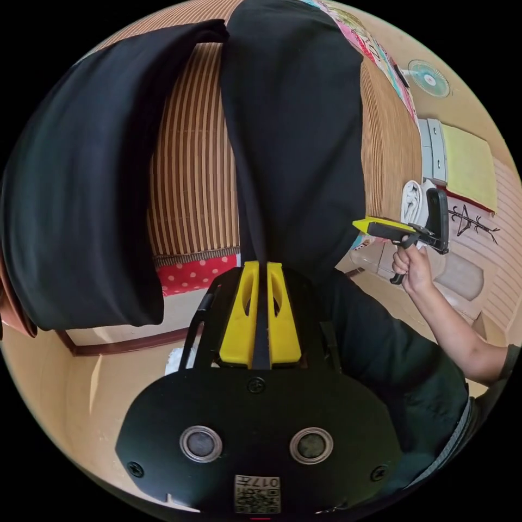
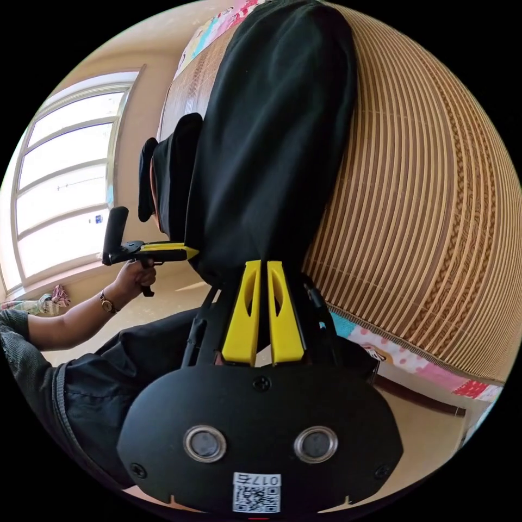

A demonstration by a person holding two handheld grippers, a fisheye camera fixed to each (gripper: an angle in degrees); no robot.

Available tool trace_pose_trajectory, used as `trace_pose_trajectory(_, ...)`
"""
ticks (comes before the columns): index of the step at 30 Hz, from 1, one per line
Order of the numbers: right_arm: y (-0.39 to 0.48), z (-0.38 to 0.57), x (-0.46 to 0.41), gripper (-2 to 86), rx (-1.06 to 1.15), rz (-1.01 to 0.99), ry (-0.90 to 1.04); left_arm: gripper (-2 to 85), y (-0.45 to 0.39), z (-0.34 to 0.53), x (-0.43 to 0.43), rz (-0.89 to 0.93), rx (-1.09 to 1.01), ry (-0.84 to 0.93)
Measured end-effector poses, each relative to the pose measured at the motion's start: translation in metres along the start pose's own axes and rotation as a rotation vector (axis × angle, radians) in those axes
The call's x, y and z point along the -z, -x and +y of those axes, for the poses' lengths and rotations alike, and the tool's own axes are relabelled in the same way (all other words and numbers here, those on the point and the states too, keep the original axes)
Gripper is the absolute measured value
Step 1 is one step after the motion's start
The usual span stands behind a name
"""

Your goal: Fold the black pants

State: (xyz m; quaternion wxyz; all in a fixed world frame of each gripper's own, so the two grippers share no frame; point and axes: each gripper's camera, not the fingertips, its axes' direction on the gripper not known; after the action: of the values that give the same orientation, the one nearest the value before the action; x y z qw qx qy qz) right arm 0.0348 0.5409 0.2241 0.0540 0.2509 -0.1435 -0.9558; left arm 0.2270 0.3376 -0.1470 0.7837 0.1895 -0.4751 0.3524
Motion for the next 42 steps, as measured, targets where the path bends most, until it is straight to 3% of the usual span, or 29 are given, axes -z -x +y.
trace_pose_trajectory(3,-0.005,0.003,0.009,2.0,-0.037,-0.089,-0.05,0.6,-0.008,0.009,0.006,-0.008,-0.004,0.002)
trace_pose_trajectory(5,-0.003,0.013,0.026,1.9,-0.035,-0.151,-0.138,0.5,-0.018,0.022,0.02,0.083,-0.069,-0.047)
trace_pose_trajectory(11,-0.031,0.036,0.001,2.1,-0.154,-0.108,-0.159,0.8,-0.009,0.05,0.022,0.246,-0.036,-0.123)
trace_pose_trajectory(15,-0.042,0.023,-0.013,4.3,-0.174,-0.095,-0.125,2.2,-0.017,0.045,-0.001,0.161,0.082,-0.048)
trace_pose_trajectory(20,-0.038,0.014,0.011,9.9,-0.155,0.026,-0.217,7.2,-0.037,0.041,0.04,0.087,0.112,-0.262)
trace_pose_trajectory(26,-0.057,-0.04,-0.018,6.8,-0.103,-0.019,-0.07,7.5,-0.051,-0.021,0.015,0.071,0.112,-0.179)
trace_pose_trajectory(31,-0.058,-0.022,-0.026,4.1,-0.074,0.078,0.02,3.5,-0.08,0.009,0.0,0.032,0.092,-0.25)
trace_pose_trajectory(35,-0.075,0.017,-0.034,4.1,-0.087,0.151,0.116,3.1,-0.11,0.033,-0.037,0.112,0.056,-0.042)
trace_pose_trajectory(37,-0.091,0.037,-0.037,4.6,-0.11,0.141,0.186,2.8,-0.124,0.039,-0.05,0.06,0.034,0.057)
trace_pose_trajectory(39,-0.102,0.047,-0.025,5.9,-0.118,0.096,0.145,3.1,-0.132,0.045,-0.045,0.013,0.011,0.037)
trace_pose_trajectory(42,-0.129,0.043,0.003,10.1,-0.146,-0.05,0.025,6.3,-0.122,0.041,-0.012,0.141,0.02,-0.115)
